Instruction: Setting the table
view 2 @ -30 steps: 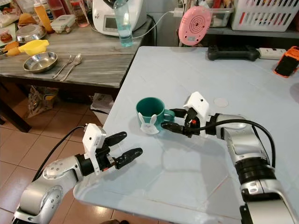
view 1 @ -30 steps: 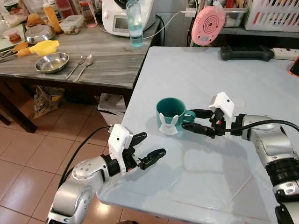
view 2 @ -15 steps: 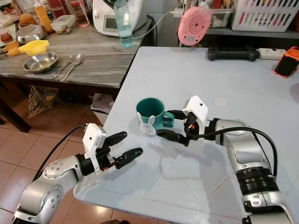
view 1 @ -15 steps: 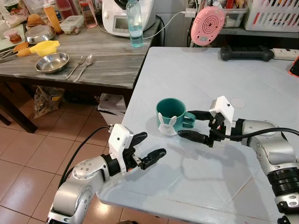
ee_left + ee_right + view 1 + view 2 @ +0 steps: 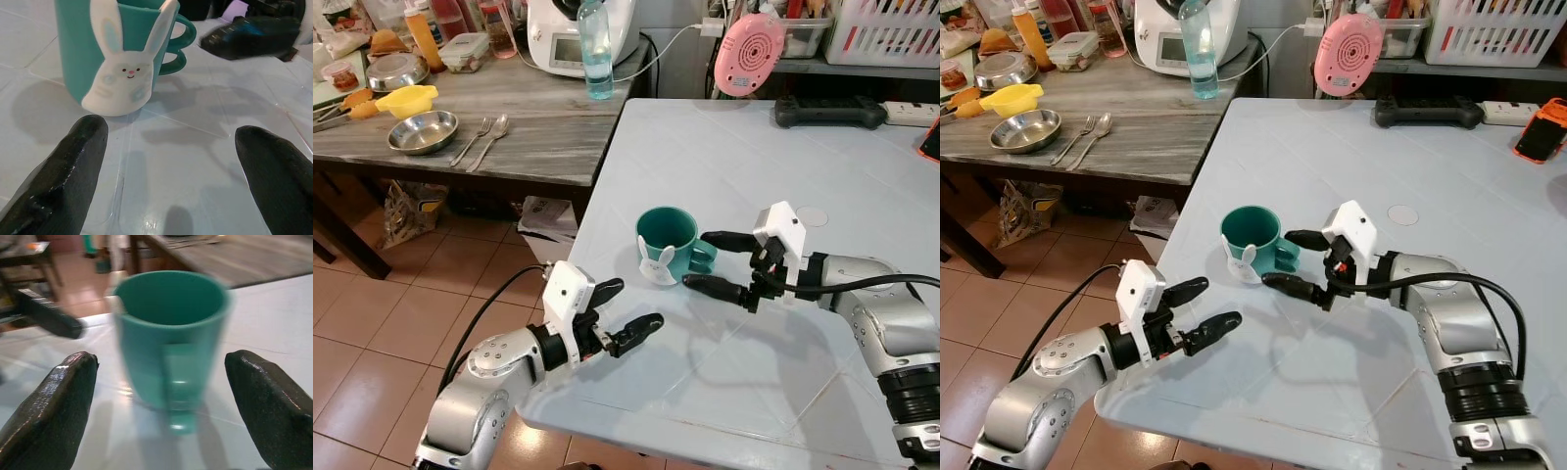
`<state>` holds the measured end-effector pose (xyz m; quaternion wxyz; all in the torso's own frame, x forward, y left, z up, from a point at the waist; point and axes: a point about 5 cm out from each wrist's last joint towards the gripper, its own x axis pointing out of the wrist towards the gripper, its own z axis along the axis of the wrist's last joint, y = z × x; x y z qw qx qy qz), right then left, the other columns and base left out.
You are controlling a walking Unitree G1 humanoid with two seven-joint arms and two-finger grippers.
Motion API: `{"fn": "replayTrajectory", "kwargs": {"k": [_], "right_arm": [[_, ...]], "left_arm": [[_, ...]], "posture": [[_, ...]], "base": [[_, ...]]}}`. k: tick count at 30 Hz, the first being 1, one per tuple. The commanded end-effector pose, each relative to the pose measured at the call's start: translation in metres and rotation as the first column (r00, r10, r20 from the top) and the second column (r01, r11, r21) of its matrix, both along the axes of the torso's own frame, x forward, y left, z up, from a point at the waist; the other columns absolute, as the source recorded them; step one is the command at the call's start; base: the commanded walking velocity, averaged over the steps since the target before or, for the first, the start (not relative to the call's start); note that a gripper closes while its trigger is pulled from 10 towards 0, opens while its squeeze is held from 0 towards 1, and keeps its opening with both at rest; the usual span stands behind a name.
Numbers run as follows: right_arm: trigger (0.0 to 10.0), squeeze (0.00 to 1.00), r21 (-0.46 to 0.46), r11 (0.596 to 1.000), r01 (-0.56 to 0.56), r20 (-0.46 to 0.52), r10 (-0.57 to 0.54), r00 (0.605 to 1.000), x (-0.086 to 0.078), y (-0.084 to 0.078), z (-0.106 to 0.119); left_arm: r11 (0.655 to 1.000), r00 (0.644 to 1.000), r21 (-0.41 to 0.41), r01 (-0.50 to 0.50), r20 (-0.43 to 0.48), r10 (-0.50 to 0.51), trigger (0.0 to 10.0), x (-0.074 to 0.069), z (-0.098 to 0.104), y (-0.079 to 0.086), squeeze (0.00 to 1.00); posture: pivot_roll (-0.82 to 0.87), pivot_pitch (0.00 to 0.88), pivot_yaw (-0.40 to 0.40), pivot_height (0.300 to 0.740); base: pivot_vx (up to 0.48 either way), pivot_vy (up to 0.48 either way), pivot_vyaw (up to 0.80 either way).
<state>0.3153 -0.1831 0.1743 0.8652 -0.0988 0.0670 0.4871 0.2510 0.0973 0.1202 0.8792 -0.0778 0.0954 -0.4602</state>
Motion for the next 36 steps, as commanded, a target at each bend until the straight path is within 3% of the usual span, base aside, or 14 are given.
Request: {"fn": "replayTrajectory", "kwargs": {"k": [1,5,13,14,15,16,17,18,19,20,36], "right_arm": [[10.0,0.00,-0.015,0.999,0.033,0.041,-0.033,0.999,0.000,-0.002,0.003],[10.0,0.00,0.009,0.993,0.114,0.066,-0.115,0.991,0.001,-0.004,-0.001],[10.0,0.00,0.035,0.991,0.126,0.030,-0.127,0.991,-0.001,0.003,-0.016],[9.3,0.00,0.039,0.991,0.128,0.028,-0.129,0.991,0.000,0.005,-0.017],[7.9,0.00,0.044,0.991,0.129,0.026,-0.130,0.991,0.001,0.006,-0.018],[7.9,0.00,0.044,0.991,0.129,0.026,-0.130,0.991,0.001,0.006,-0.018],[5.1,0.00,0.053,0.991,0.124,0.018,-0.125,0.992,0.002,0.009,-0.019],[5.1,0.00,0.057,0.991,0.122,0.015,-0.123,0.992,0.002,0.010,-0.019],[2.2,0.00,0.060,0.991,0.118,0.012,-0.119,0.993,0.003,0.012,-0.020],[0.2,0.00,0.063,0.992,0.112,0.007,-0.113,0.994,0.004,0.014,-0.021],[0.0,0.00,0.064,0.992,0.111,0.005,-0.112,0.994,0.010,0.012,-0.021]], "left_arm": [[1.000,1.000,0.016,-0.007,-0.002,0.007,10.0,0.001,-0.002,0.002,0.00],[1.000,1.000,0.017,-0.004,-0.003,0.004,10.0,0.000,-0.003,0.002,0.00],[1.000,1.000,0.021,0.001,-0.004,-0.001,10.0,0.000,-0.003,0.002,0.00],[1.000,1.000,0.022,0.002,-0.004,-0.002,10.0,0.000,-0.003,0.003,0.00],[1.000,1.000,0.022,0.003,-0.004,-0.003,10.0,0.000,-0.003,0.003,0.00],[1.000,1.000,0.022,0.003,-0.004,-0.003,10.0,0.000,-0.003,0.003,0.00],[1.000,1.000,0.021,0.005,-0.004,-0.005,10.0,0.001,-0.003,0.003,0.00],[1.000,1.000,0.020,0.005,-0.004,-0.005,10.0,0.001,-0.002,0.003,0.00],[1.000,1.000,0.018,0.008,-0.005,-0.007,10.0,0.001,-0.002,0.003,0.00],[1.000,1.000,0.014,0.011,-0.006,-0.011,10.0,0.000,-0.002,0.003,0.00],[1.000,1.000,0.018,0.009,-0.007,-0.009,10.0,-0.001,-0.002,0.004,0.00]], "posture": [[-0.02,0.088,0.066,0.740],[-0.02,0.088,0.068,0.740],[-0.02,0.088,0.073,0.740],[-0.02,0.088,0.076,0.740],[-0.01,0.088,0.076,0.740],[-0.01,0.088,0.076,0.740],[-0.01,0.088,0.076,0.740],[-0.01,0.088,0.076,0.740],[-0.01,0.089,0.075,0.740],[-0.01,0.089,0.075,0.740],[0.00,0.089,0.070,0.740]], "base": [[0.000,0.000,0.00],[0.000,0.000,0.00],[0.000,0.000,0.00],[0.000,0.000,0.00],[0.000,0.000,0.00],[0.000,0.000,0.00],[0.000,0.000,0.00],[0.000,0.000,0.00],[0.000,0.000,0.00],[0.000,0.000,0.00],[0.000,0.000,0.00]]}}
